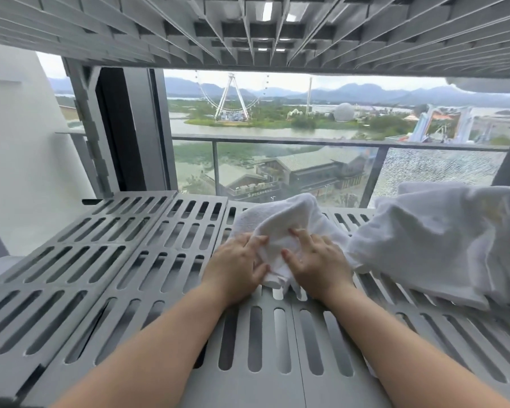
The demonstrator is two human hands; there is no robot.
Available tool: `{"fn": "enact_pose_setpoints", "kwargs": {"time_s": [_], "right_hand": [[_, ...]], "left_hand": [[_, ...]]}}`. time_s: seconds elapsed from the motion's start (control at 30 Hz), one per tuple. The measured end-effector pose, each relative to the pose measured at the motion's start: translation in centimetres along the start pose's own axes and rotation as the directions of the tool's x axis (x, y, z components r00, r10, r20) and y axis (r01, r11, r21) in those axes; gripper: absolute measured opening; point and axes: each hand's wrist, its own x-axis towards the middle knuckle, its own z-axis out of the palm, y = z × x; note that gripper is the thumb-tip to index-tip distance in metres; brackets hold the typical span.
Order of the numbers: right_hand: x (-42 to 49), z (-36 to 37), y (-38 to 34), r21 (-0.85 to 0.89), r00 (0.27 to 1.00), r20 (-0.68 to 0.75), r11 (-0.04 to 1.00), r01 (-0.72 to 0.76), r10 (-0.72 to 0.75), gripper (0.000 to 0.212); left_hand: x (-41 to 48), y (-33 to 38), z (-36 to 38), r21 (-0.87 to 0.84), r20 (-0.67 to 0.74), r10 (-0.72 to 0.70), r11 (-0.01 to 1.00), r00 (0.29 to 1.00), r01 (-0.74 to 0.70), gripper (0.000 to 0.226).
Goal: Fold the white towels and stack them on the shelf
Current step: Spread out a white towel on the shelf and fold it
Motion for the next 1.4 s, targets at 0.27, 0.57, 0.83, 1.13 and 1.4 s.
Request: {"fn": "enact_pose_setpoints", "kwargs": {"time_s": [0.27, 0.57, 0.83, 1.13, 1.4], "right_hand": [[-0.4, 0.2, 0.7, 0.045, 0.999, 0.033, 0.998, 0.038, -0.04, 0.063], [-0.4, 0.2, 0.6, 0.065, 1.0, -0.006, 0.997, 0.029, -0.028, 0.056], [-0.4, -0.1, 0.4, 0.155, 0.991, -0.05, 0.982, -0.113, 0.122, 0.035], [-0.6, -0.2, 0.1, 0.02, 0.982, -0.091, 0.986, -0.167, 0.168, 0.03], [-0.6, -0.3, 0.5, 0.055, 0.987, -0.078, 0.989, -0.139, 0.143, 0.033]], "left_hand": [[-0.7, 0.8, -0.9, -0.029, -0.048, -0.008, 1.0, 0.999, 0.007, 0.05], [-0.8, 0.9, -1.0, -0.055, -0.098, -0.019, 0.998, 0.995, 0.014, 0.039], [-0.7, 0.4, -0.8, -0.094, -0.115, -0.014, 0.996, 0.993, 0.003, 0.035], [-0.3, 0.2, -0.8, -0.131, -0.143, -0.031, 0.991, 0.989, 0.012, 0.028], [-1.6, 0.3, -3.0, -0.043, -0.106, 0.004, 0.999, 0.994, -0.009, 0.025]]}}
